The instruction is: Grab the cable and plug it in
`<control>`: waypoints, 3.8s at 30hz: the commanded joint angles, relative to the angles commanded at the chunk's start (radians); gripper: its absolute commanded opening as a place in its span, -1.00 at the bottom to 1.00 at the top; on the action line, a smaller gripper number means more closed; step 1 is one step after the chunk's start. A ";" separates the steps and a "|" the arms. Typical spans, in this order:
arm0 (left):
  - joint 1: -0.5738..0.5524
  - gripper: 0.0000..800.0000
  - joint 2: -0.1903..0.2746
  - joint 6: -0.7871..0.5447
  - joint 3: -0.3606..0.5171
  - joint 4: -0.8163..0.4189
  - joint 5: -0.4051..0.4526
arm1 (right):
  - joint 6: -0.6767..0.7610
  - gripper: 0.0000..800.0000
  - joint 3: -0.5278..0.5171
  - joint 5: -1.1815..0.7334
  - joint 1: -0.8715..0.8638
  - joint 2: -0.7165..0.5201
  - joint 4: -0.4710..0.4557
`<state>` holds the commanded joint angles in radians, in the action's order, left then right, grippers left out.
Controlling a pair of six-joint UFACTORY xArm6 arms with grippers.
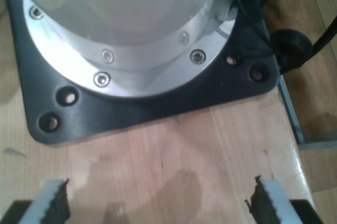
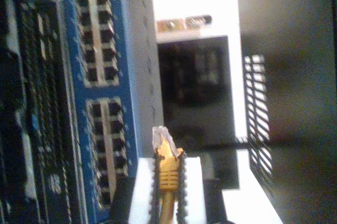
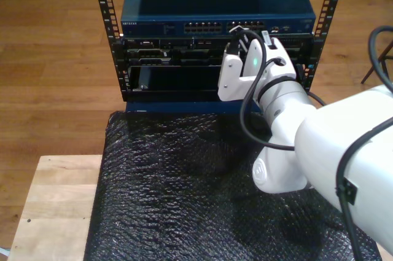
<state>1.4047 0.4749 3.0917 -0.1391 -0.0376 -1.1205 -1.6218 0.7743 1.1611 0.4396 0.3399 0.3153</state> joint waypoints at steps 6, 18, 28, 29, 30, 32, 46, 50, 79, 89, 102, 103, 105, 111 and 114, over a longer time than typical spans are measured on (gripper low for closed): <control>0.000 1.00 0.000 0.000 0.000 0.000 0.000 | -0.034 -1.00 0.002 0.043 0.020 0.021 0.069; 0.002 1.00 0.000 0.000 0.000 -0.002 0.000 | -0.078 -1.00 0.046 0.130 0.081 0.086 0.244; 0.000 1.00 0.000 0.000 0.002 -0.002 0.000 | -0.087 -1.00 0.127 0.199 0.095 0.175 0.341; 0.000 1.00 0.000 0.000 0.000 -0.002 0.000 | -0.087 -1.00 0.140 0.206 0.101 0.187 0.359; 0.000 1.00 0.000 0.000 0.000 -0.002 0.000 | -0.087 -1.00 0.147 0.209 0.109 0.196 0.376; 0.000 1.00 0.000 0.000 0.002 0.000 0.000 | -0.086 -1.00 0.153 0.215 0.117 0.209 0.394; 0.000 1.00 0.000 0.000 0.002 -0.002 0.000 | -0.114 -1.00 0.304 0.244 0.118 0.325 0.416; 0.000 1.00 0.000 0.002 0.000 -0.002 0.000 | -0.133 -1.00 0.354 0.244 0.117 0.358 0.419; 0.000 1.00 0.000 0.000 0.002 0.000 0.000 | -0.212 -1.00 0.473 0.242 0.100 0.443 0.465; 0.000 1.00 0.000 0.000 0.002 0.000 0.000 | -0.212 -1.00 0.499 0.235 0.081 0.463 0.460; 0.000 1.00 0.000 0.000 0.002 0.000 0.000 | -0.210 -1.00 0.499 0.233 0.081 0.465 0.453; 0.000 1.00 0.000 0.000 0.002 -0.002 0.000 | -0.210 -1.00 0.499 0.233 0.081 0.465 0.453; 0.000 1.00 0.000 0.000 0.002 0.000 0.000 | -0.210 -1.00 0.500 0.233 0.081 0.465 0.446; 0.000 1.00 0.000 0.000 0.000 -0.002 0.000 | -0.210 -1.00 0.502 0.233 0.081 0.465 0.430; 0.000 1.00 0.000 0.000 0.002 0.000 0.000 | -0.210 -1.00 0.512 0.233 0.081 0.468 0.430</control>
<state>1.4047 0.4749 3.0917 -0.1375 -0.0376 -1.1205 -1.8320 1.2867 1.3943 0.5209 0.8078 0.7449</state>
